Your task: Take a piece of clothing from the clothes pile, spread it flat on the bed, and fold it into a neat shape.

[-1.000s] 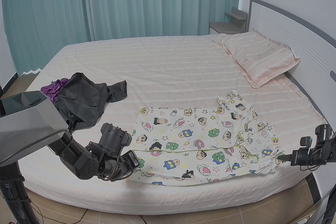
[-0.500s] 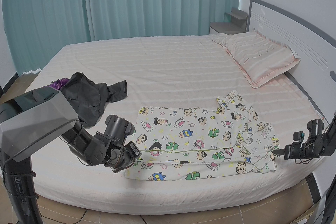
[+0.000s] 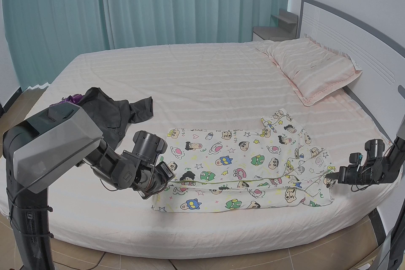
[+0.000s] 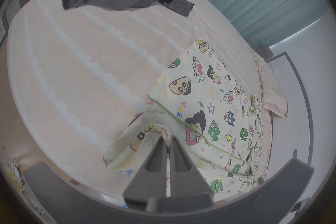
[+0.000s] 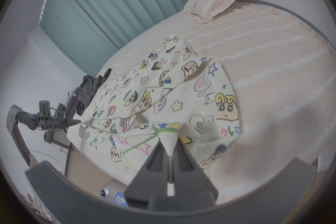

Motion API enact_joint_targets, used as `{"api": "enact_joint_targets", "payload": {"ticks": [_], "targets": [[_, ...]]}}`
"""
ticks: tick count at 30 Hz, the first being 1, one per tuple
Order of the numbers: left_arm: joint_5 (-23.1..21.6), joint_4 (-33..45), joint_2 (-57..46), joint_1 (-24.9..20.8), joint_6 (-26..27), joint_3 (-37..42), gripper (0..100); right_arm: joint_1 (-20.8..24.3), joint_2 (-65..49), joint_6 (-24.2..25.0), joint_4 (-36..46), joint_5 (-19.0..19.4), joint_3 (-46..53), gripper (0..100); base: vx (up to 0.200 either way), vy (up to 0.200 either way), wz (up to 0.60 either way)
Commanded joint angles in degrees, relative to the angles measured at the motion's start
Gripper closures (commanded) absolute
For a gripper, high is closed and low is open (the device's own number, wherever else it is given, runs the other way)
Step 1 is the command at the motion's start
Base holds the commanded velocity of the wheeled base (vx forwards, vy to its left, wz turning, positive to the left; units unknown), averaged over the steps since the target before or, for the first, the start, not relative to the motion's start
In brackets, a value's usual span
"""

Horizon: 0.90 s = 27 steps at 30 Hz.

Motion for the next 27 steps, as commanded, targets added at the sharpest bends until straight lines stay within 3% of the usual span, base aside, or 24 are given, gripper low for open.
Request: {"api": "enact_joint_targets", "payload": {"ticks": [1,14,27], "targets": [[0.63,0.91,2.68,0.28,0.18,-3.56,100,1.38,0.58,1.48,-0.38,-0.19,-2.18,100,0.0,0.0,0.0],[4.67,3.46,5.67,0.54,0.18,-8.83,100,2.17,3.22,3.94,-0.38,-3.26,-6.49,100,0.0,0.0,0.0],[5.11,4.86,6.73,1.16,0.18,-11.38,100,3.4,5.5,6.05,-0.38,-5.37,-10.45,100,0.0,0.0,0.0]]}}
